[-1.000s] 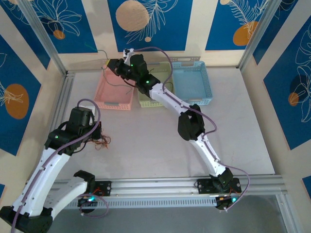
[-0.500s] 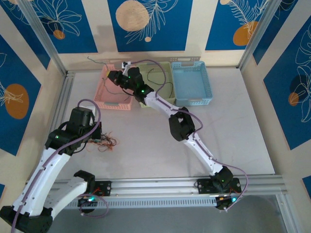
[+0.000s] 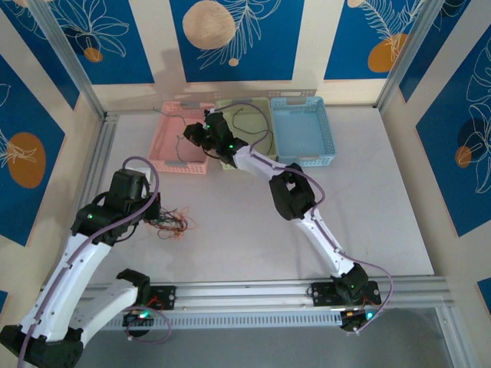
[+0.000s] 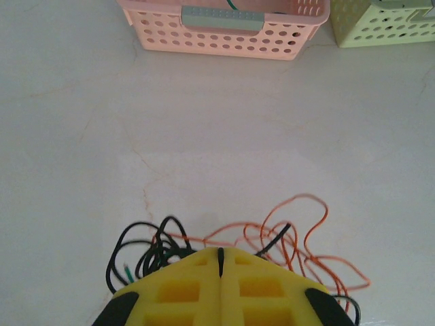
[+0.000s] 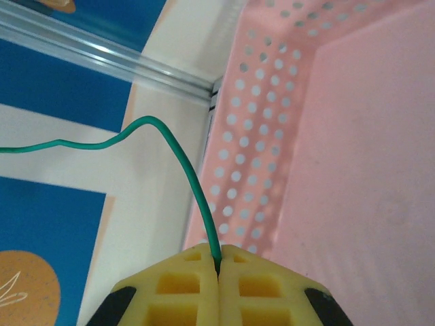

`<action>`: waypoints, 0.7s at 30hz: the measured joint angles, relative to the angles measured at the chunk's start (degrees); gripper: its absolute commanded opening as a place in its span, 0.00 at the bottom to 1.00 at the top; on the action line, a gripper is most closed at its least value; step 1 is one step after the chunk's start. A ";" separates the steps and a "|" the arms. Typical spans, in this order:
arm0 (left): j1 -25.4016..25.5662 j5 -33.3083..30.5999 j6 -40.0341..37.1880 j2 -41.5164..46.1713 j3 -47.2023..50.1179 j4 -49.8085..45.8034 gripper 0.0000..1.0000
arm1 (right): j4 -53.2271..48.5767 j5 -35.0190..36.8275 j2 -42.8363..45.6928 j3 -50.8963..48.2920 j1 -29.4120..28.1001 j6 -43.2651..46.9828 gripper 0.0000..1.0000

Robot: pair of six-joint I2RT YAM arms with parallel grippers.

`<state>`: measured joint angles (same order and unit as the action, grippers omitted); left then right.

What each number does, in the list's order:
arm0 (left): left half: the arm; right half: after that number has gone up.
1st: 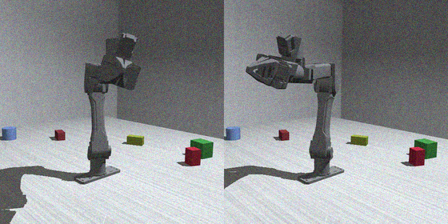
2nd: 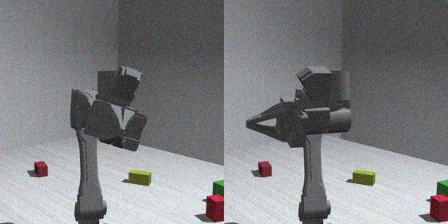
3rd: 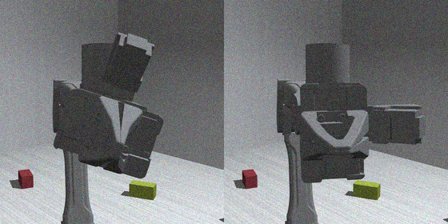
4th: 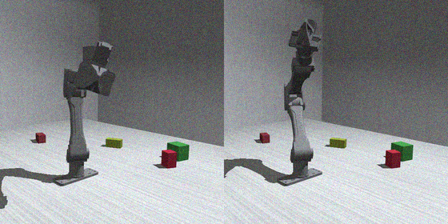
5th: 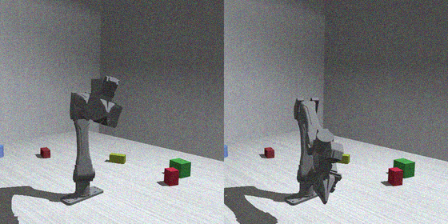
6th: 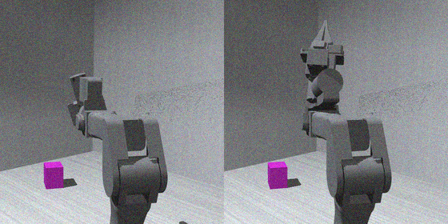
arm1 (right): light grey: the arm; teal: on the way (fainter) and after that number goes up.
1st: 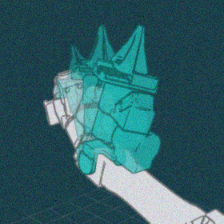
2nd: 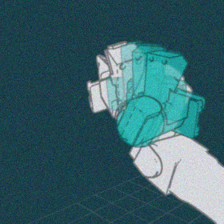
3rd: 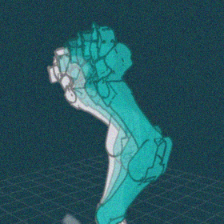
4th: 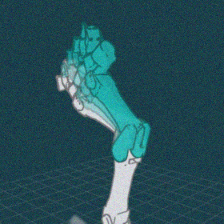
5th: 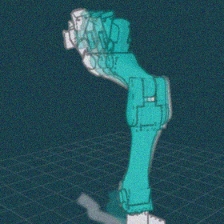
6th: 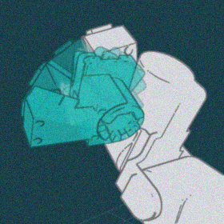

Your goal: Untangle the cables

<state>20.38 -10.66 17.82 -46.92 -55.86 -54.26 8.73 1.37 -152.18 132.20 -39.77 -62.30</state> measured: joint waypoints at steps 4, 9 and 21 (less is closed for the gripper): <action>0.00 0.00 0.00 0.00 0.00 0.00 0.00 | -2.80 2.60 0.52 0.04 0.11 0.44 0.00; 0.00 0.00 0.00 0.00 0.00 0.02 0.00 | -8.46 4.76 0.50 2.01 0.09 1.03 0.00; -0.02 0.13 0.00 0.00 0.02 0.02 0.00 | -23.80 9.40 0.17 12.39 0.09 5.05 0.00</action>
<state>20.36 -10.52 17.82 -46.92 -55.83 -54.24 -15.07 10.76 -152.00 144.59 -39.68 -57.25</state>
